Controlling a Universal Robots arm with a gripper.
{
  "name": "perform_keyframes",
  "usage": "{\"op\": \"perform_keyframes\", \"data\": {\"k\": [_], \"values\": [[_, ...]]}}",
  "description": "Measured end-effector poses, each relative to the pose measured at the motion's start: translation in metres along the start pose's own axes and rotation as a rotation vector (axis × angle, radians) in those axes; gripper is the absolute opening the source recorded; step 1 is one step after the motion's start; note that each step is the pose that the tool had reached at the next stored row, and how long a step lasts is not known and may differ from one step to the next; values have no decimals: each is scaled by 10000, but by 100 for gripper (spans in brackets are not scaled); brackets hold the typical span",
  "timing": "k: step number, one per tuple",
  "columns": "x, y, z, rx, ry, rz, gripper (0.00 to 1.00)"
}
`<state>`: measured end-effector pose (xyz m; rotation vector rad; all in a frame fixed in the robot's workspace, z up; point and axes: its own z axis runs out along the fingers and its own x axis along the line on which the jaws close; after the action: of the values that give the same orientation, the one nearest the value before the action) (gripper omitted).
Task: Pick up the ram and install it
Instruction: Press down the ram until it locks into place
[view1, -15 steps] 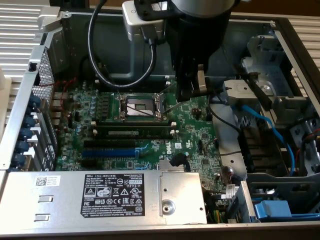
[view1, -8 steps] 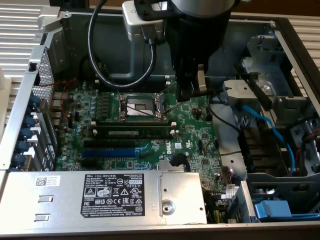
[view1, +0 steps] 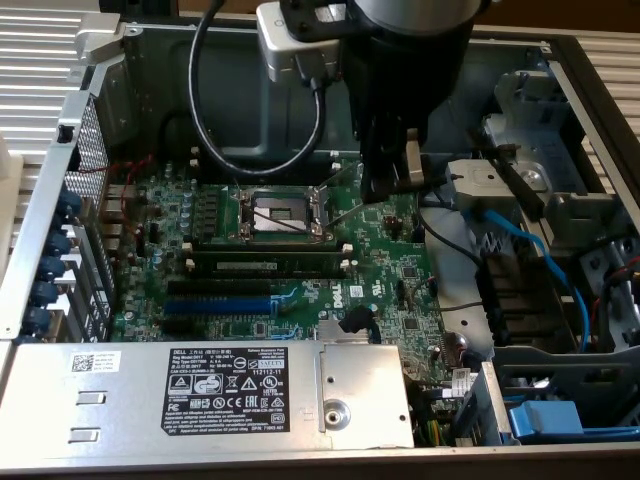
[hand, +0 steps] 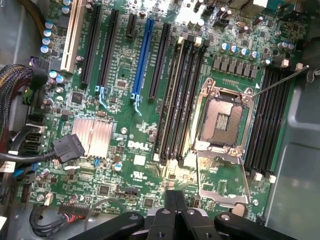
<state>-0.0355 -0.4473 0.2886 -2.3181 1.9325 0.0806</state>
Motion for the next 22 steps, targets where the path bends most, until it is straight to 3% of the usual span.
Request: {"op": "perform_keyframes", "data": {"k": [4,19,21,22], "values": [[19,-102,4,-1,-1,-17,11],[20,-108,4,-3,-2,-18,11],[19,-106,3,-36,-12,-13,11],[19,-104,2,-81,-27,-8,11]]}}
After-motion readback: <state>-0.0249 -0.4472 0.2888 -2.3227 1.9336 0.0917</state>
